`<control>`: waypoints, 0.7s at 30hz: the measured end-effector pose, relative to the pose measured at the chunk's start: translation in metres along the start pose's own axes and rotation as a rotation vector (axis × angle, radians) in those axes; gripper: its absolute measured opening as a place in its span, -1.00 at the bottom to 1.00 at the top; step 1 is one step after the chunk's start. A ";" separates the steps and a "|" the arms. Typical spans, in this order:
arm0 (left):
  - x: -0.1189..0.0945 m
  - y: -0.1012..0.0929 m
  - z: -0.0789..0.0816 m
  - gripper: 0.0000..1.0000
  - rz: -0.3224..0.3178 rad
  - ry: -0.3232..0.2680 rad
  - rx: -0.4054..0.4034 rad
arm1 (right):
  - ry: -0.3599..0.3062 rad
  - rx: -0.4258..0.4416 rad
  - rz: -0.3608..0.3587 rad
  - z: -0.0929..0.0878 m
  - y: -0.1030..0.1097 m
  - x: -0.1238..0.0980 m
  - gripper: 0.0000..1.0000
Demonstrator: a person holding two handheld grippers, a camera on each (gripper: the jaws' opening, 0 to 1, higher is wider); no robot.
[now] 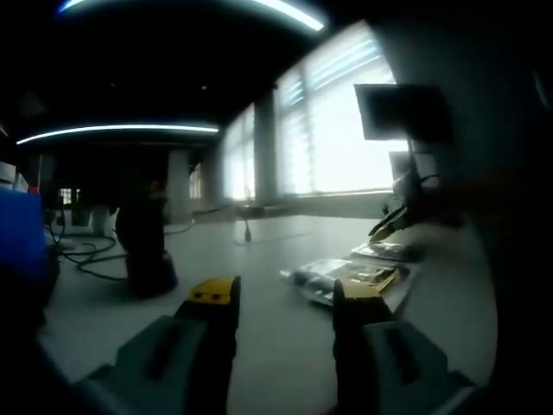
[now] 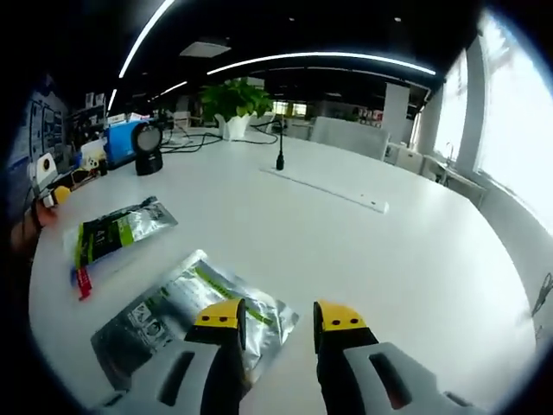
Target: Clip sheet goods on table flip sheet goods clip sheet goods scan sheet goods put sheet goods back to table
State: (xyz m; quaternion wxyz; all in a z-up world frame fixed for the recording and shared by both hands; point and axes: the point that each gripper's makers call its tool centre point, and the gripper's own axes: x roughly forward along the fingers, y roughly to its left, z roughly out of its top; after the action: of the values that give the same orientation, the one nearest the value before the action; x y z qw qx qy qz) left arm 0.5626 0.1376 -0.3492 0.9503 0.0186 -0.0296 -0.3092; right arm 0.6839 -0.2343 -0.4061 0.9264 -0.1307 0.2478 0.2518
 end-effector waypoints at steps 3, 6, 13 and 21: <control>0.000 0.000 0.000 -0.29 0.000 0.000 0.000 | 0.022 0.000 0.004 -0.005 0.000 0.003 -0.47; 0.000 0.001 0.000 -0.29 0.001 0.000 0.000 | 0.034 0.018 0.001 -0.008 0.002 0.003 -0.48; 0.001 0.001 0.000 -0.29 0.000 0.000 0.001 | 0.032 0.068 0.018 -0.012 0.011 0.004 -0.60; 0.001 0.002 0.000 -0.29 0.003 -0.003 0.000 | 0.036 0.127 0.020 -0.013 0.015 0.003 -0.65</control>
State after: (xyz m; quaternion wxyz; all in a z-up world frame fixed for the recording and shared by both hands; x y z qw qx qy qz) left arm 0.5642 0.1384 -0.3490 0.9507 0.0183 -0.0309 -0.3079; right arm 0.6726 -0.2253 -0.4204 0.9256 -0.0738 0.2812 0.2422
